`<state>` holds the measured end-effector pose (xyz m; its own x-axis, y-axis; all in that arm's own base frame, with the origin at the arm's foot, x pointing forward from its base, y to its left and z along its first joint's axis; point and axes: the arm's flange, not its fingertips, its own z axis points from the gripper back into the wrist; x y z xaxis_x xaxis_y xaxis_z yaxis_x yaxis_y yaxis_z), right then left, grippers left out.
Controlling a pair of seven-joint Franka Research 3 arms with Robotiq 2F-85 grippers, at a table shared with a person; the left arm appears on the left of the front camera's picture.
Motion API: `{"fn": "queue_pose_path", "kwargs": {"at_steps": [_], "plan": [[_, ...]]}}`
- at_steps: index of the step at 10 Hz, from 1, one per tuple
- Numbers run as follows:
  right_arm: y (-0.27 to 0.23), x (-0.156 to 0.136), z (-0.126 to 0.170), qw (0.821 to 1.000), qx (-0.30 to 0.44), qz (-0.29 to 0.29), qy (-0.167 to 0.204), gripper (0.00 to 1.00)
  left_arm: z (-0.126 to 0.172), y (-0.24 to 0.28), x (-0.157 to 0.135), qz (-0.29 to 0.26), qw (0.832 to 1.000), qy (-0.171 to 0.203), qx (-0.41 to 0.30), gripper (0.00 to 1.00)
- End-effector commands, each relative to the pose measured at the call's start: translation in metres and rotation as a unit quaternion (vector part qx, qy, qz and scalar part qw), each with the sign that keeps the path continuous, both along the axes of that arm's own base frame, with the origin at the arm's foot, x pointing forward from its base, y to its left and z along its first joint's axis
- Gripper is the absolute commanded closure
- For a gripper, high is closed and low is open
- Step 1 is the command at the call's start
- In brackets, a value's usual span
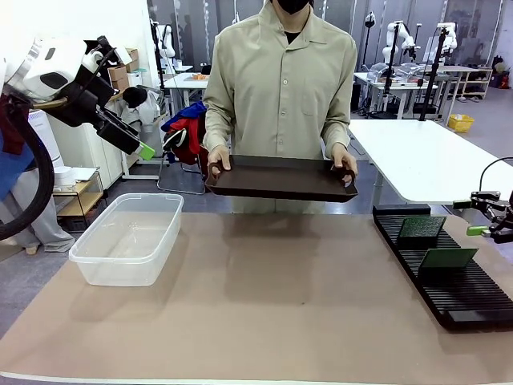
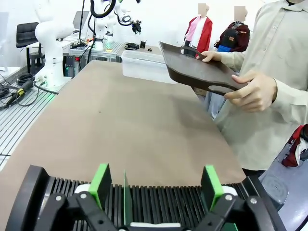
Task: Sort PCBs into racks and boxes based on the side picked up.
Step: If the short side of the Blank PCB is picked up, insert it into the PCB Rack ; if the long side is picked up, place it in the Organizing box.
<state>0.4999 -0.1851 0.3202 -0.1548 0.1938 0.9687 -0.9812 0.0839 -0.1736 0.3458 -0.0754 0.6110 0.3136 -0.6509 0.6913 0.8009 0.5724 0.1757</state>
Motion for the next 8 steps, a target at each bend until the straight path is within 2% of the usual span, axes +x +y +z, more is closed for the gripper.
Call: {"fn": "queue_pose_path", "kwargs": {"at_steps": [1,2,3,4,5,7,8], "plan": [[-0.002,0.000,0.001,1.000,-0.004,0.013,0.000,0.00,-0.001,0.002,0.001,-0.001,1.000,0.004,-0.002,0.00],[0.000,0.000,0.000,1.000,0.000,0.000,0.000,0.00,-0.001,0.002,0.001,-0.001,1.000,0.004,-0.002,0.00],[0.010,-0.008,0.011,1.000,0.003,-0.004,-0.003,0.00,-0.001,0.002,0.001,-0.001,1.000,0.004,-0.002,0.00],[0.025,-0.018,0.033,0.999,0.001,-0.044,-0.015,0.00,-0.001,0.002,0.001,-0.001,1.000,0.004,-0.002,0.00],[0.041,-0.030,0.052,0.998,-0.002,-0.056,-0.015,0.00,-0.001,0.002,0.001,-0.001,1.000,0.004,-0.002,0.00],[0.064,-0.054,0.097,0.992,-0.061,-0.106,0.006,0.00,-0.001,0.002,0.001,-0.001,1.000,0.004,-0.002,0.00],[0.074,-0.066,0.120,0.991,-0.084,-0.098,0.027,0.00,-0.001,0.002,0.001,-0.001,1.000,0.004,-0.002,0.00]]}}
